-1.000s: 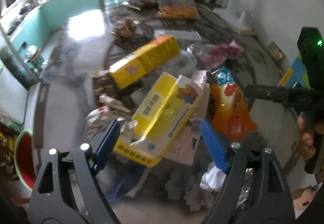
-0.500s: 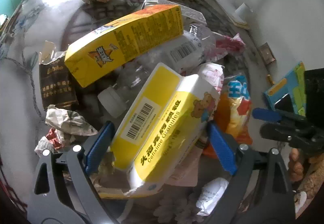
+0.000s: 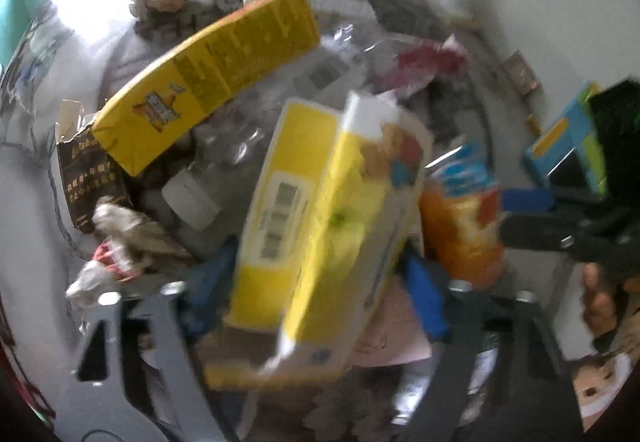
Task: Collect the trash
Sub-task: 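Grasp the yellow box with the left tool while the right tool grasps the orange snack bag, then carry the yellow box and orange bag to the red bucket and release both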
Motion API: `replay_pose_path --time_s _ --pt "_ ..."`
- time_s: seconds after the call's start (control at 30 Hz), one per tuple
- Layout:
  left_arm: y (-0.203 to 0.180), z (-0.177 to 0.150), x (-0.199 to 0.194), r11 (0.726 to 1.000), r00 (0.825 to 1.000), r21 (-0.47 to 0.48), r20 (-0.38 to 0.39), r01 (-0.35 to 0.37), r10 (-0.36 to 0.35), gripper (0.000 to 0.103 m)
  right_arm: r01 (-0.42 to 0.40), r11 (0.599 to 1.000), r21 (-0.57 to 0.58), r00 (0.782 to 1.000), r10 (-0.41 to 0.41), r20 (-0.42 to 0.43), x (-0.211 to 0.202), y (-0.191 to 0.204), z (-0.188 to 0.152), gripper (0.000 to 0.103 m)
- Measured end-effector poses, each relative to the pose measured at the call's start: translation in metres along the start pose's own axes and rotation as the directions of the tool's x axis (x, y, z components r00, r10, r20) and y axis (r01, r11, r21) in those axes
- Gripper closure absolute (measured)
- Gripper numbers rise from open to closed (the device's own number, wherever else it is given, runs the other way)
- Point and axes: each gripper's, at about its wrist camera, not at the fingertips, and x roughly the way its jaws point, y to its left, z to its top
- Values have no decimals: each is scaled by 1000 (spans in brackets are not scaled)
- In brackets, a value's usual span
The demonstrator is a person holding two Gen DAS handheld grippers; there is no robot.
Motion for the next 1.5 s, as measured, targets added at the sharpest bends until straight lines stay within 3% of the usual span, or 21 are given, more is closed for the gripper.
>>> replay_pose_path --time_s 0.2,0.33,0.37,0.4,0.43,0.57,0.73,0.9,1.2,1.5 --pt "-2 -7 -37 997 991 -76 130 -21 30 45 46 998 -43 999 -47 -3 5 8 -5 24" --pt "-3 -17 -80 989 965 -147 253 -28 65 45 133 986 -101 991 -134 1 19 14 -4 25" --pt "-3 -20 -90 987 958 -159 279 -29 73 45 148 983 -112 989 -149 -1 22 14 -4 30" --pt "-6 -24 -102 984 947 -176 310 -33 87 45 174 977 -127 985 -175 4 24 15 -4 46" --pt "-7 -27 -111 981 938 -190 329 -45 106 45 174 976 -134 985 -174 10 23 16 -4 51" --pt "-9 -40 -137 963 910 -262 379 -68 168 45 168 975 -142 985 -162 50 9 22 -3 56" --pt "1 -57 -171 921 872 -377 412 -99 263 45 147 972 -182 981 -120 151 -28 49 1 57" --pt "11 -71 -197 880 832 -451 425 -148 357 45 148 949 -278 962 -72 265 -60 102 4 57" --pt "16 -95 -232 834 771 -499 427 -234 472 45 184 880 -439 926 -4 379 -77 180 -1 56" --pt "39 -111 -248 819 760 -525 429 -230 489 45 234 838 -493 908 -6 419 -67 225 -9 56"
